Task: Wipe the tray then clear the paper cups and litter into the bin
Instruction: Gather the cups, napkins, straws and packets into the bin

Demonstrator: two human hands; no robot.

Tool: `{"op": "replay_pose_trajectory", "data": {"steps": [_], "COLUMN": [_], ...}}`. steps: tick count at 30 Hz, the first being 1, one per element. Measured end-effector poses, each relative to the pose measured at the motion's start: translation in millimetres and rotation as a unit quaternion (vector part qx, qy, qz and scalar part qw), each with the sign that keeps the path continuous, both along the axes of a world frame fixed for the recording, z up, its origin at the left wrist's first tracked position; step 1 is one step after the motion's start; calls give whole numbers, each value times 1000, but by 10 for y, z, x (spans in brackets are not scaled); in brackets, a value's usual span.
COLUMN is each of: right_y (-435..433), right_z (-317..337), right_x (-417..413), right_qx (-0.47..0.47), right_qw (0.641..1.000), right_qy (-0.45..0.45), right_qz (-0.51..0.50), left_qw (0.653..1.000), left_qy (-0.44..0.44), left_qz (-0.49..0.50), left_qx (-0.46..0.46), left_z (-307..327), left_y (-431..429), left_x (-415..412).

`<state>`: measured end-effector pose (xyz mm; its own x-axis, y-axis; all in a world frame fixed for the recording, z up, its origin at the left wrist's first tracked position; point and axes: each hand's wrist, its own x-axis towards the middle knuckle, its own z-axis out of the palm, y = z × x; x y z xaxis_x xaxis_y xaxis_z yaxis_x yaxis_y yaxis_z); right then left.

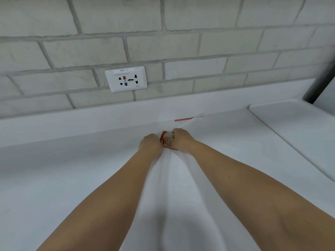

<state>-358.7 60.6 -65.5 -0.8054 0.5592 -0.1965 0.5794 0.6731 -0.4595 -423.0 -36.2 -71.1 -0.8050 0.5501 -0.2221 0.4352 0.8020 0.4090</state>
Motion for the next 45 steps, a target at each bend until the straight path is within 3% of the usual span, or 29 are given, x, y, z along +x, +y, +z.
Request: {"op": "replay_pose_trajectory", "data": {"steps": [4, 7, 9, 11, 13, 18, 19, 22, 25, 27, 29, 32, 37, 45], "right_y": [76, 77, 44, 9, -38, -83, -92, -46, 260, 538, 767, 925, 955, 735], "right_z": [-53, -23, 19, 20, -1, -16, -31, -41, -4, 11, 3, -8, 67, 205], "right_x": [54, 118, 145, 130, 95, -4, -26, -90, -118, -120, -136, -172, -206, 73], "right_qx": [-83, -246, -309, -323, -332, -347, -345, -266, -4, 151, 215, 239, 251, 117], "right_qw": [994, 950, 923, 918, 914, 908, 910, 945, 990, 986, 976, 967, 963, 983], "right_qy": [64, 159, 188, 191, 194, 201, 197, 175, 135, 69, -8, -80, -95, -139], "right_qz": [-37, -107, -129, -132, -133, -126, -117, -73, -31, 3, 32, 48, 25, 6], "left_qw": [999, 995, 973, 923, 889, 844, 849, 868, 866, 872, 877, 880, 878, 901], "left_qy": [41, -24, -99, -189, -244, -329, -327, -288, -271, -259, -243, -227, -230, -210], "left_qz": [-17, 25, 65, 118, 134, 137, 120, 103, 138, 140, 132, 133, 115, 101], "left_qx": [-5, 92, 199, 312, 363, 401, 397, 390, 396, 391, 394, 394, 404, 365], "left_z": [-7, -15, -26, -33, -67, -45, -60, -172, -223, -255, -307, -341, -331, -335], "left_y": [-5, -46, -66, -87, -95, -59, -52, -11, 23, 46, 75, 92, 72, 10], "left_x": [39, -9, -23, 18, 35, 13, 7, -37, -102, -134, -157, -175, -180, -130]}}
